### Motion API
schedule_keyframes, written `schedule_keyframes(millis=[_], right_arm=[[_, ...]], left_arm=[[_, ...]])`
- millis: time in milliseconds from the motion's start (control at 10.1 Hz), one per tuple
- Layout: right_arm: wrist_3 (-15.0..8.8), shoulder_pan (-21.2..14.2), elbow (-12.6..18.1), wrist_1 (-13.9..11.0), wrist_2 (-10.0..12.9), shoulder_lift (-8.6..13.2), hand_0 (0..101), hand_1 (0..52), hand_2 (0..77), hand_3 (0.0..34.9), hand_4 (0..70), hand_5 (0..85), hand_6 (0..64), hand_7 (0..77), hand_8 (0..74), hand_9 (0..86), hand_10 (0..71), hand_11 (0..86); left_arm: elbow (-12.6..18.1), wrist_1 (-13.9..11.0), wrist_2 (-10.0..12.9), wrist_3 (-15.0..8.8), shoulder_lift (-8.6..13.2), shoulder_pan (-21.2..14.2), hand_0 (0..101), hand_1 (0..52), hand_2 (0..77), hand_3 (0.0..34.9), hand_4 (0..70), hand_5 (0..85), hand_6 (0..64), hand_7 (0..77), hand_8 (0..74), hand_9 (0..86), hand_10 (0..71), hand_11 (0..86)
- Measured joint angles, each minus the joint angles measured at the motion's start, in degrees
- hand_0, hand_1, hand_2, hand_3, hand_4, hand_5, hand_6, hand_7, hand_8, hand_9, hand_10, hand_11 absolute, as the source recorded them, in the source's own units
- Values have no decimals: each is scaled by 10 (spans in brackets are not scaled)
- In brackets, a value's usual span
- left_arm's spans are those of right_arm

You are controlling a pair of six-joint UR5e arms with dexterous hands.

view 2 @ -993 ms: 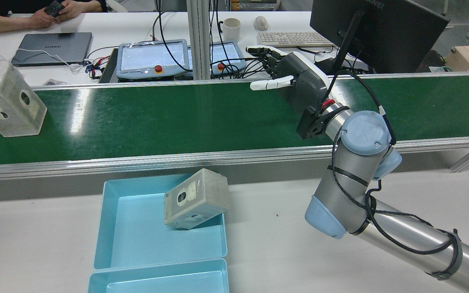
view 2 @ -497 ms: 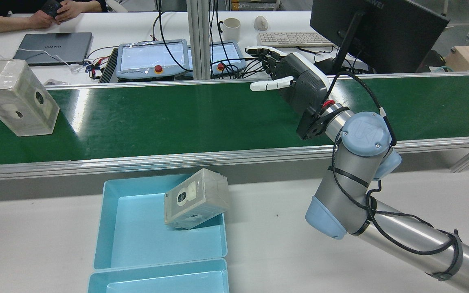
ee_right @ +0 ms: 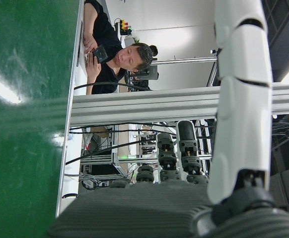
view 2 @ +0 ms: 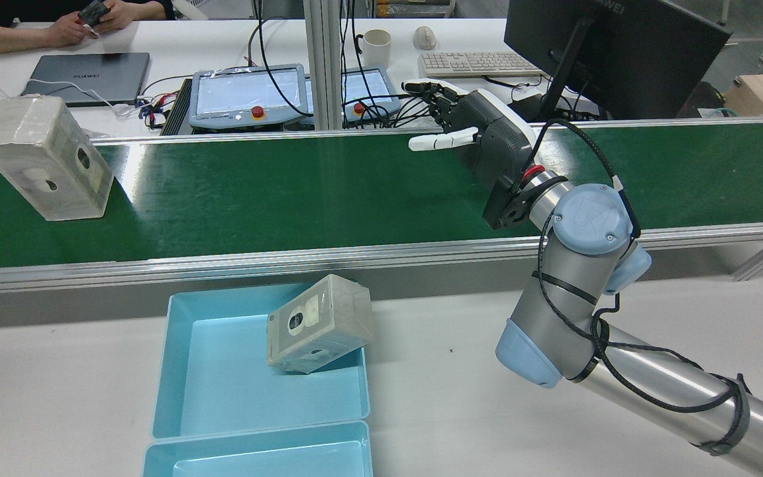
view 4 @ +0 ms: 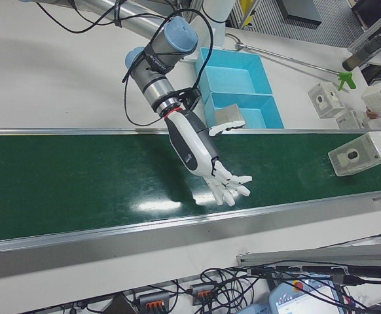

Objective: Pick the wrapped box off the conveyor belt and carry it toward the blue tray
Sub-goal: 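Hold the right hand open over the belt as the wrapped box approaches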

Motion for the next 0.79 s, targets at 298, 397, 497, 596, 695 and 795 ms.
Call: schedule_keyframes(millis=[298,397,497,596,695,795], right_arm=[[-1,0,0,0,0,0,479,147,114,4,109,273,71,71,22,54,0,5],[-2,0,0,0,0,0,478,153,114,7,109,273,71,71,22,54,0,5],[-2,0,-1,0,0,0,479,153,114,0,109,273,71,71,22,54,0,5],[-3,0,-1,0,0,0,479,153,114,0,109,273,71,71,16,54,0,5],[-3,0,-1,0,0,-1,479,153,114,0,109,273,71,71,22,54,0,5],[-3,-1,0,0,0,0,479,153,114,0,109,267,71,71,22,54,0,5]], left_arm=[[0,0,0,0,0,0,0,0,5,0,0,11,5,0,5,5,5,5],[0,0,0,0,0,0,0,0,5,0,0,11,5,0,5,5,5,5],[0,0,0,0,0,0,0,0,5,0,0,11,5,0,5,5,5,5],[0,0,0,0,0,0,0,0,5,0,0,11,5,0,5,0,5,5],[0,0,0,0,0,0,0,0,11,0,0,11,5,5,5,5,5,5],[0,0,0,0,0,0,0,0,11,0,0,11,5,5,5,5,5,5]])
